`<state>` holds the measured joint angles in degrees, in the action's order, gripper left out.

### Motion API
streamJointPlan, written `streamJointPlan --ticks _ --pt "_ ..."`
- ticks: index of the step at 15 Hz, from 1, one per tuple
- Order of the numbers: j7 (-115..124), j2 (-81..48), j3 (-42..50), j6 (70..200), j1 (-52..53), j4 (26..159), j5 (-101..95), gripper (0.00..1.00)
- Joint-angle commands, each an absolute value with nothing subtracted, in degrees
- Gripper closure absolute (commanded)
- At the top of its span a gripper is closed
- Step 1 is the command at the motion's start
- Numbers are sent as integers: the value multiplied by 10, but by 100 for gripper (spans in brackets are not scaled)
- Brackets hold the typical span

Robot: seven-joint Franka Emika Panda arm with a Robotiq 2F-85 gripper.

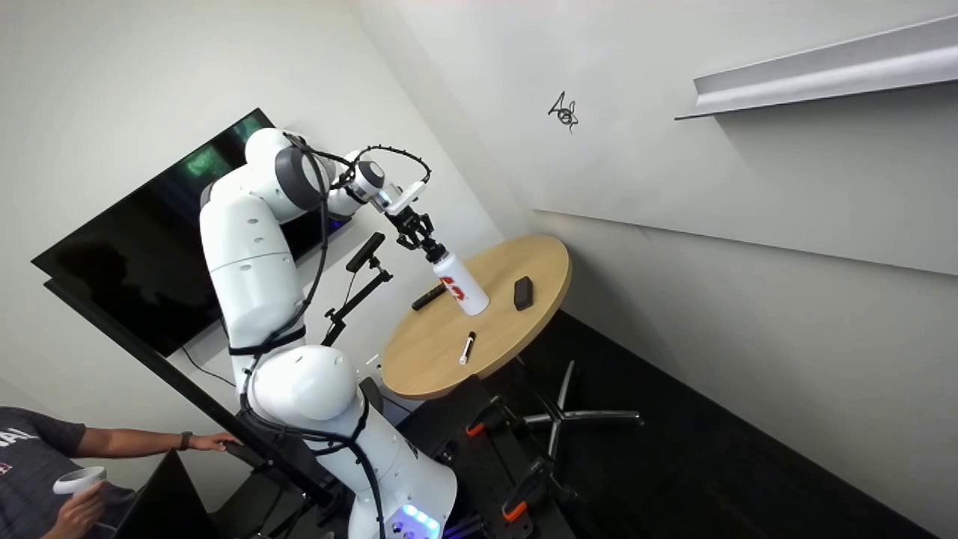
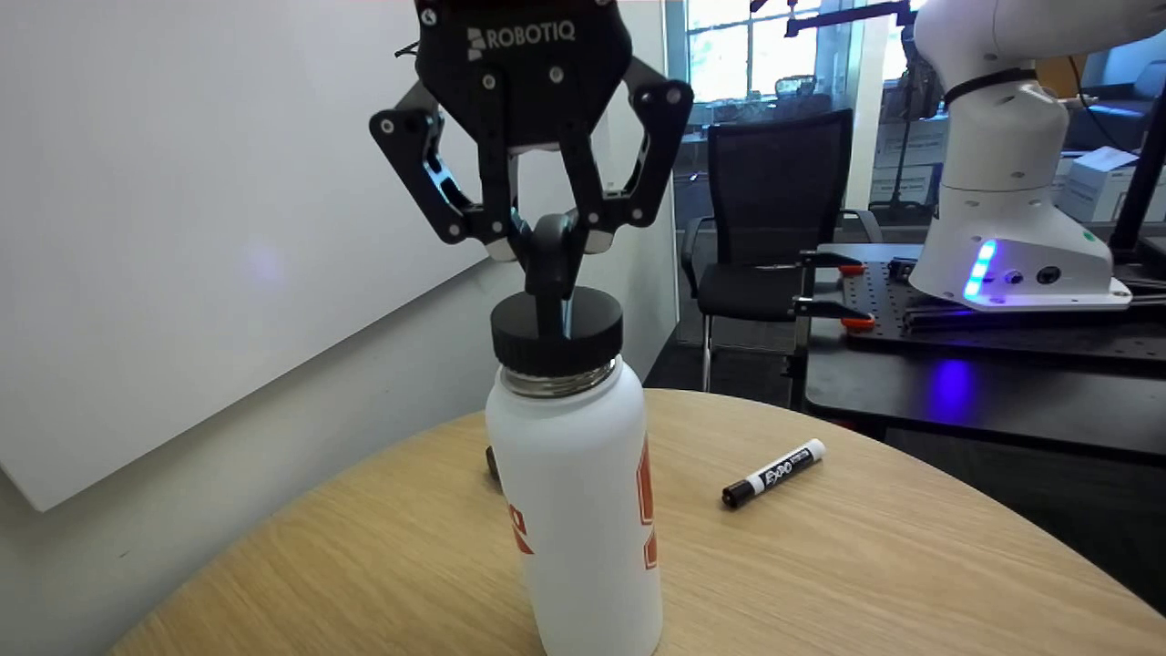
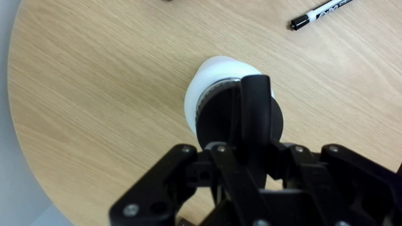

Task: Cover the white flask with the black lid

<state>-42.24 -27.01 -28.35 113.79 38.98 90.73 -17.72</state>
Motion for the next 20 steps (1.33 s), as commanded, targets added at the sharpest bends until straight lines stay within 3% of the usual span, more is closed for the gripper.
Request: streamJointPlan --ticks 1,10,11,12,14,20 --pt "-442 -268 -273 1153 394 908 -178 97" --pt "-443 -277 -271 1141 394 904 -172 97" --pt "-443 -277 -271 1143 394 905 -172 64" --pt "-442 -276 -271 1144 394 906 -173 63" --pt "-440 -270 -271 1143 394 908 -173 49" --pt "-431 -248 -272 1140 401 917 -176 4"
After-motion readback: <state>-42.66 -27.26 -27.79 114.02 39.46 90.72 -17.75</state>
